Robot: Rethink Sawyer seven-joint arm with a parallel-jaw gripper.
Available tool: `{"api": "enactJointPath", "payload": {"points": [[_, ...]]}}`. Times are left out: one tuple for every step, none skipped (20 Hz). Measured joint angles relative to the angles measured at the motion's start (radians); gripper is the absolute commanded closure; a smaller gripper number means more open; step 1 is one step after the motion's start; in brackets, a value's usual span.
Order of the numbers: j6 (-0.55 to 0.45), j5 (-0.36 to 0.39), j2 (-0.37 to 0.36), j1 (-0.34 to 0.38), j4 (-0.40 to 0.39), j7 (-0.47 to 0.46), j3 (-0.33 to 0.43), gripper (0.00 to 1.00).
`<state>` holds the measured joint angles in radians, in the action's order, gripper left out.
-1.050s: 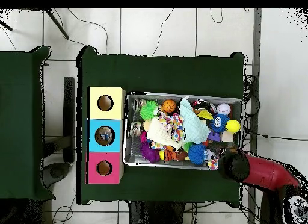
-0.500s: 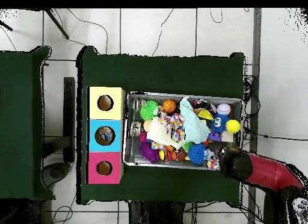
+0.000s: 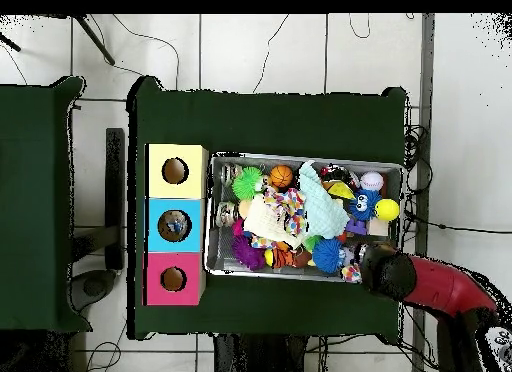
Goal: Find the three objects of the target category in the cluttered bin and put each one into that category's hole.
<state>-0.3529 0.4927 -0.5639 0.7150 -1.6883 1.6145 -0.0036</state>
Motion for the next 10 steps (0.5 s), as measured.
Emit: {"api": "enactJointPath", "payload": {"points": [[0.004,0.000,0.000,0.007,-0.007,0.000,0.011,0.00],[0.006,0.000,0.000,0.010,-0.012,0.000,0.017,0.00],[0.006,0.000,0.000,0.011,-0.014,0.000,0.020,0.00],[0.005,0.000,0.000,0.011,-0.020,0.000,0.026,1.00],[0.005,0.000,0.000,0.011,-0.020,0.000,0.027,1.00],[0.005,0.001,0.000,0.011,-0.020,0.000,0.027,1.00],[0.005,0.002,0.000,0.011,-0.022,0.000,0.028,1.00],[0.005,0.004,0.001,0.011,-0.023,0.000,0.029,1.00],[0.005,0.008,0.001,0.011,-0.024,0.000,0.030,1.00],[0.005,0.012,0.001,0.011,-0.024,0.000,0.030,1.00]]}}
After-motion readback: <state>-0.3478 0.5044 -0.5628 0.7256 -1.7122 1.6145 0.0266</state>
